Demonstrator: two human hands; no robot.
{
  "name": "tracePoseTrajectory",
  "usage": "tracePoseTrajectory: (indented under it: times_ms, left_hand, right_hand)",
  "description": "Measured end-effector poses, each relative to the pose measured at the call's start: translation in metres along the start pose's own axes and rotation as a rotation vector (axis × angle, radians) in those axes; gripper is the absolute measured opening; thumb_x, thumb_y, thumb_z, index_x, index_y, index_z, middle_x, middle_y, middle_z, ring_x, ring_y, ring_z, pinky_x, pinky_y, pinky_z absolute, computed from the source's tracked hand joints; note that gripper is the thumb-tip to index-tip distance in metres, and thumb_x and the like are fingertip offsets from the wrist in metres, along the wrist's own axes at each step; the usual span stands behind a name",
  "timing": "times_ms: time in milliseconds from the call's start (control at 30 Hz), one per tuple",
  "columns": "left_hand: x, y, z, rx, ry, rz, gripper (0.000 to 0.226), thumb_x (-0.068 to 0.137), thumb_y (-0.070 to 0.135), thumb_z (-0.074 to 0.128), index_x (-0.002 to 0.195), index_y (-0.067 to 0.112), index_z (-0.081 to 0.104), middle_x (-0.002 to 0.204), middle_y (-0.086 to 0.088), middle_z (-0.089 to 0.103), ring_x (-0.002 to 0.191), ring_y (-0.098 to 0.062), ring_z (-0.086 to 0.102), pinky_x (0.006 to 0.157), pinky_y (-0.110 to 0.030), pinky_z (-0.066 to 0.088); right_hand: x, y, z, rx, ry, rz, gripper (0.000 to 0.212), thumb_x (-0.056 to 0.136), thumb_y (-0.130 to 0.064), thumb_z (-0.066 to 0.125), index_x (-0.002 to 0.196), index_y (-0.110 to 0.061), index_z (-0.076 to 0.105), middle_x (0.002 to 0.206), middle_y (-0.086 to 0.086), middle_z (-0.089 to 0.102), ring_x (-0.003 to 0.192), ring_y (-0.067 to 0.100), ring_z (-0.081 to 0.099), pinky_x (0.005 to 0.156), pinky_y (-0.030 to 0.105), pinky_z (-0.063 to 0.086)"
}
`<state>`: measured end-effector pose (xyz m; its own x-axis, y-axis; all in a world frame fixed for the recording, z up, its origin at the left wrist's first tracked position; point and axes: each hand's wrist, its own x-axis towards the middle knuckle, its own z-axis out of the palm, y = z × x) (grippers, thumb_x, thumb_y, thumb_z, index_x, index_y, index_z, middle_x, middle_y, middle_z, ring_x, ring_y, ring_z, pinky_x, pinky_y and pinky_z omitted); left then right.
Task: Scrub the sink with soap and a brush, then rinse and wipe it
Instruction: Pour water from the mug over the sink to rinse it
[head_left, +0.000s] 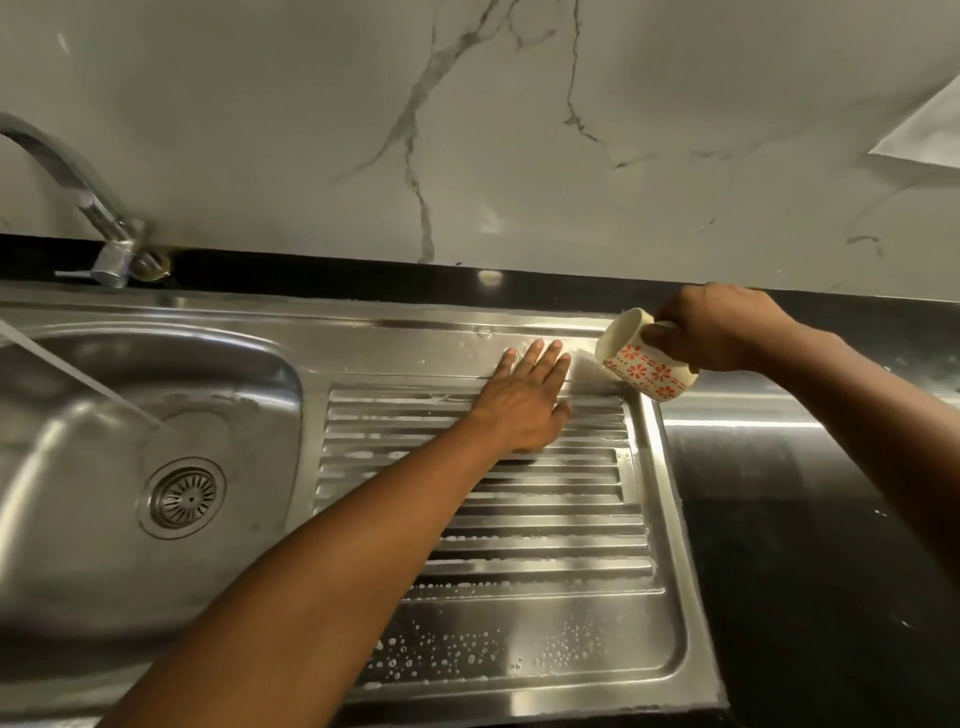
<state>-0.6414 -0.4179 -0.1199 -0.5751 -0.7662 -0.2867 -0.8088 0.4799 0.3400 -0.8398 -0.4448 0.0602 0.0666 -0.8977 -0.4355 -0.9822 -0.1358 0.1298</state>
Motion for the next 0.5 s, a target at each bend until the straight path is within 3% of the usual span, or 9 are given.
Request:
tracePoseTrajectory:
  times_ms: [100, 267, 500]
  left_hand:
    - [0.014, 0.017, 0.0, 0.013, -0.015, 0.04, 0.072, 0.111, 0.047, 0.025, 0.17, 0.016, -0.001, 0.177, -0.005, -0.013, 0.163, -0.025, -0.015, 0.132, -0.052, -0.006]
    - [0.009, 0.029, 0.011, 0.077, -0.009, 0.126, 0.071, 0.111, 0.047, 0.026, 0.169, 0.014, 0.003, 0.178, -0.007, -0.009, 0.164, -0.026, -0.012, 0.132, -0.054, -0.004]
    - [-0.014, 0.044, 0.027, 0.119, -0.001, 0.209, 0.07, 0.111, 0.045, 0.028, 0.169, 0.013, 0.007, 0.178, -0.007, -0.001, 0.165, -0.026, -0.006, 0.133, -0.052, 0.0]
  right_hand:
    - [-0.006, 0.004, 0.007, 0.122, -0.028, 0.051, 0.038, 0.106, -0.045, 0.05, 0.118, -0.017, 0.073, 0.076, -0.01, 0.068, 0.065, 0.01, 0.073, 0.055, 0.024, 0.051]
    - [-0.023, 0.004, 0.022, 0.296, -0.125, 0.102, 0.032, 0.105, -0.038, 0.056, 0.108, -0.01, 0.073, 0.08, -0.004, 0.071, 0.055, 0.016, 0.074, 0.054, 0.027, 0.059]
    - [-0.036, -0.006, 0.022, 0.252, -0.307, 0.113, 0.039, 0.105, -0.039, 0.057, 0.119, -0.007, 0.073, 0.09, 0.002, 0.077, 0.059, 0.018, 0.076, 0.052, 0.024, 0.058]
